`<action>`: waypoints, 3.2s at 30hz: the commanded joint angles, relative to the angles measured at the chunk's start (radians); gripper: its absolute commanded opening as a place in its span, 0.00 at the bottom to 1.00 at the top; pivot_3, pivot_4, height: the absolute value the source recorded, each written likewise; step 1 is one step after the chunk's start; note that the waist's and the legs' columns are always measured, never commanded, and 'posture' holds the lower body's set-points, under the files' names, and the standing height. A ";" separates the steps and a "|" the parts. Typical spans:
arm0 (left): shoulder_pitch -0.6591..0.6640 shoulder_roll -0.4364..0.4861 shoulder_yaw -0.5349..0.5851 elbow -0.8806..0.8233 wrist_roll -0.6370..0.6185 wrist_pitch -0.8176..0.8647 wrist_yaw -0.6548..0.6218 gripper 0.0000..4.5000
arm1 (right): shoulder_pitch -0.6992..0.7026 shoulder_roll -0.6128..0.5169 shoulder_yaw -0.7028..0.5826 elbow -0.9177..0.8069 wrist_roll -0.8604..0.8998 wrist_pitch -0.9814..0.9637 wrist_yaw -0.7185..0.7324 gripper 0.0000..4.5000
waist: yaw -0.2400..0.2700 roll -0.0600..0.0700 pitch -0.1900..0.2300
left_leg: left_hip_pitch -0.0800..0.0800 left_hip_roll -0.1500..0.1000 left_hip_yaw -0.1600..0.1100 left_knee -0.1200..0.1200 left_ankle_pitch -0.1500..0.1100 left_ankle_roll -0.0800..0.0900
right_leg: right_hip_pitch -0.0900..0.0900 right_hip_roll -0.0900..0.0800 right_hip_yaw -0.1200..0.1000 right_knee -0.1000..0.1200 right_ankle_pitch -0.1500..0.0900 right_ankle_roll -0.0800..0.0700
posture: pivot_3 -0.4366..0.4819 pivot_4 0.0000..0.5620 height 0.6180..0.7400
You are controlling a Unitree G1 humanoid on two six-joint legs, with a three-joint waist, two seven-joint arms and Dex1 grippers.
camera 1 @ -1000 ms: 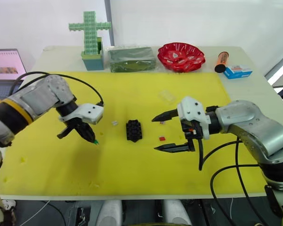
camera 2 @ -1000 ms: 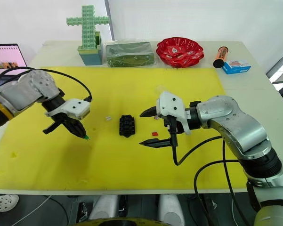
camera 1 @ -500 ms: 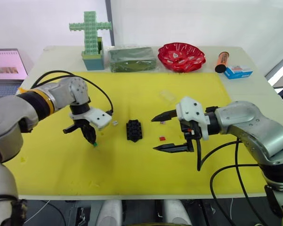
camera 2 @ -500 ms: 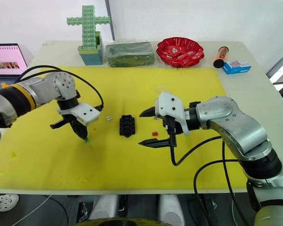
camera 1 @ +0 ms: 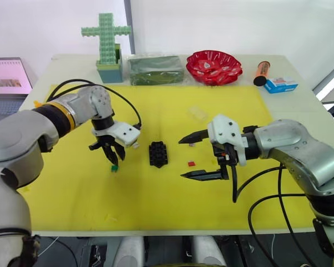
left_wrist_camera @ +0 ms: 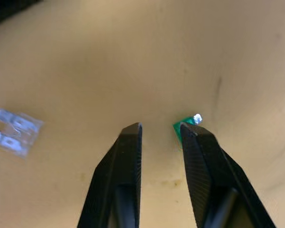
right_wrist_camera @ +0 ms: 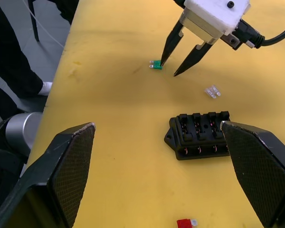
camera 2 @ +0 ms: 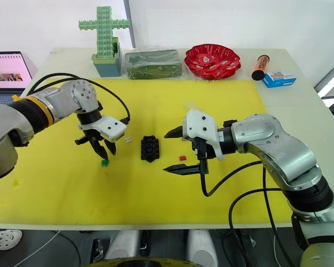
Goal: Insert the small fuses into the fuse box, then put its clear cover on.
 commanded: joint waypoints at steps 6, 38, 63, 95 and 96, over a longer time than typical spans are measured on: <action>-0.043 0.055 0.148 -0.015 -0.069 0.084 -0.003 0.31 | 0.001 -0.011 -0.017 -0.035 -0.008 -0.021 0.001 1.00 | -0.001 0.000 0.000 | 0.000 0.000 0.000 0.000 0.000 0.000 | 0.000 0.000 0.000 0.000 0.000 0.000 | 0.48 0.27 1.00; 1.342 0.437 1.627 -0.775 -0.441 1.089 0.430 0.31 | -0.142 0.155 0.119 0.137 -0.085 -0.110 0.010 1.00 | -0.007 0.000 0.000 | 0.002 0.000 0.001 -0.003 0.000 0.000 | 0.000 -0.001 -0.001 0.002 -0.001 0.001 | 0.48 0.27 1.00; 1.039 0.197 1.527 -0.546 -0.307 1.486 0.389 0.71 | -0.109 0.166 0.117 0.111 -0.128 -0.105 0.023 1.00 | 0.000 -0.001 -0.001 | 0.002 0.000 0.001 -0.003 0.000 0.000 | 0.001 0.000 0.000 0.002 -0.001 0.001 | 0.48 0.27 1.00; 1.117 0.102 1.594 -0.614 -0.254 1.500 0.434 0.49 | -0.112 0.156 0.114 0.093 -0.140 -0.104 0.027 1.00 | -0.004 -0.001 -0.001 | 0.002 0.000 0.000 -0.003 0.000 0.000 | 0.001 -0.001 0.000 0.002 -0.001 0.001 | 0.48 0.27 1.00; 1.123 0.094 1.619 -0.613 -0.261 1.506 0.450 0.49 | -0.112 0.156 0.115 0.094 -0.141 -0.104 0.027 1.00 | -0.004 -0.001 -0.001 | 0.002 0.000 0.000 -0.003 0.000 0.000 | 0.001 -0.001 0.000 0.002 -0.001 0.001 | 0.48 0.27 1.00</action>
